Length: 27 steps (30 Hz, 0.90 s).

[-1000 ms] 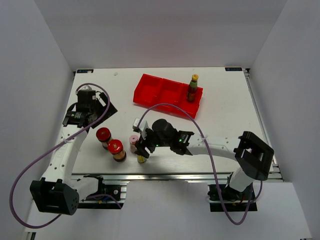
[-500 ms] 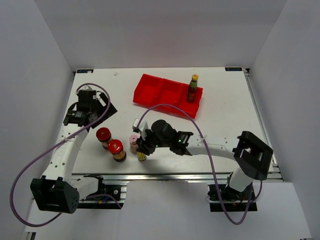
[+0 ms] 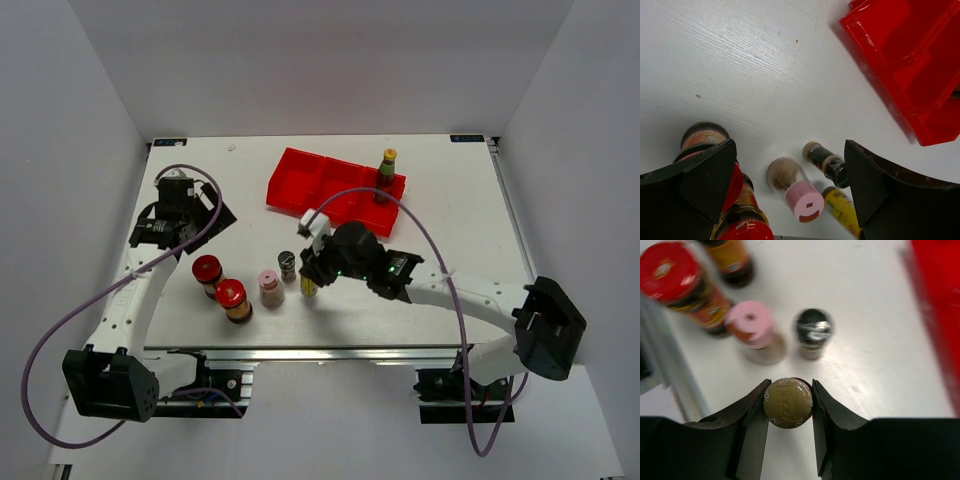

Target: Organize the condiment bottles

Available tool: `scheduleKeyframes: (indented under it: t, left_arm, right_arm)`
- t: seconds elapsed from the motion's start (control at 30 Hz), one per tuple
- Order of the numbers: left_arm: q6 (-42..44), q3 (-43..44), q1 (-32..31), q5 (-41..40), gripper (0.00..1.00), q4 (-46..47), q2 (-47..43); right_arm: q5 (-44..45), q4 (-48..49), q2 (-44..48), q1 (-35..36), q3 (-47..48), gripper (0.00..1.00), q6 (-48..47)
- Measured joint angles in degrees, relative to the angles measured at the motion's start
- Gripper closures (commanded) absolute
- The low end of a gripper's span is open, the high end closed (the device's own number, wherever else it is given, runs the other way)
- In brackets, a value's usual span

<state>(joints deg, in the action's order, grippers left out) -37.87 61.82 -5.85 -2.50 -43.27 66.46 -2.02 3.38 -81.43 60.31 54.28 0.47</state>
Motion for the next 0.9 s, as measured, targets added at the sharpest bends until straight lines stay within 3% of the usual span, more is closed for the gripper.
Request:
scheduleKeyframes:
  t: [0.4, 0.9]
  left_arm:
    - [-0.15, 0.0, 0.0, 1.57, 0.02, 2.34, 3.65]
    - [-0.07, 1.84, 0.0, 0.85, 0.02, 1.22, 6.19]
  right_arm:
    - [8.9, -2.01, -0.04, -23.85, 9.66, 0.79, -0.94]
    - [11.63, -1.99, -13.99, -33.97, 17.2, 0.78, -2.27]
